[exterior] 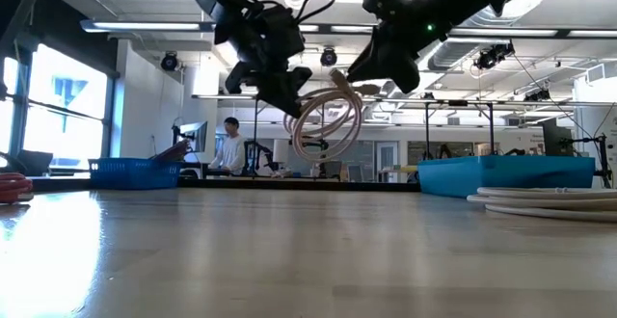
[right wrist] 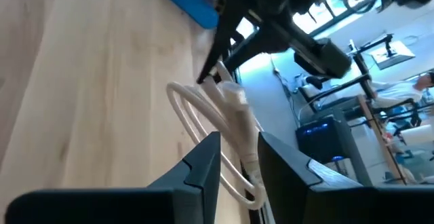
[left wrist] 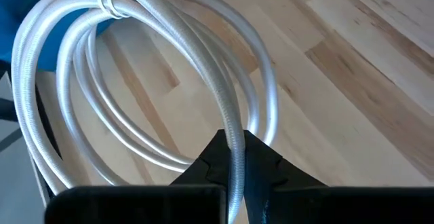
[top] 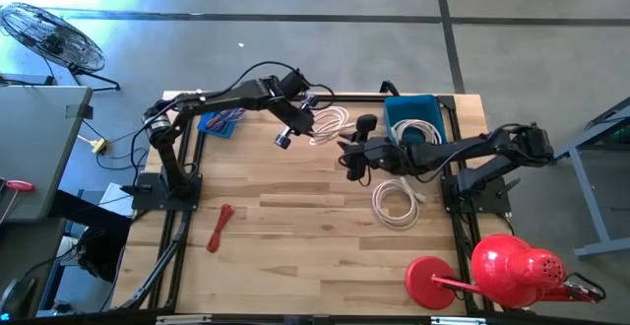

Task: Pick & Place USB Port
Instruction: Put the brown HDMI cable into the right blue bin

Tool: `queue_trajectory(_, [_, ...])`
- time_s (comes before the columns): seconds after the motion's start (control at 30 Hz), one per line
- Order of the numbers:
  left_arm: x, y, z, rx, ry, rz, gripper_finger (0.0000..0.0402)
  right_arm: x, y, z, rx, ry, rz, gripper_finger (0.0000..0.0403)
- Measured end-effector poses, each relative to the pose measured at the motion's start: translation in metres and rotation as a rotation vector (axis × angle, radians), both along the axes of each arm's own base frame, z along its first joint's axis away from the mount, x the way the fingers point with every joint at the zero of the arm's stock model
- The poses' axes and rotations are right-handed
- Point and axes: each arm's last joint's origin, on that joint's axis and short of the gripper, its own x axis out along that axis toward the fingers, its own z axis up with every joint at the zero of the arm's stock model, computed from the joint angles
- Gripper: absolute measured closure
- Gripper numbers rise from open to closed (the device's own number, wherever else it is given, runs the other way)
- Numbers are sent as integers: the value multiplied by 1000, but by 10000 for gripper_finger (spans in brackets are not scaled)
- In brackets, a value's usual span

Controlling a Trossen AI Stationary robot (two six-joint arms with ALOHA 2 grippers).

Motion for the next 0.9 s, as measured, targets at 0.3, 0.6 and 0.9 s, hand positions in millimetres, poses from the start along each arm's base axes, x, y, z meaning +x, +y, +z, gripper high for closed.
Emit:
queue_trajectory(0.3, [5, -8, 0, 38, 3, -20, 394, -3, -9, -4, 21, 37, -15, 311])
queue_trajectory(0.6, [5, -8, 0, 28, 0, -23, 394, -5, -22, -6, 100, 29, -10, 311])
queue_trajectory(0.9, [9, -15, 1, -5, -17, -43, 395, -4, -35, -7, 129, 9, 7, 311])
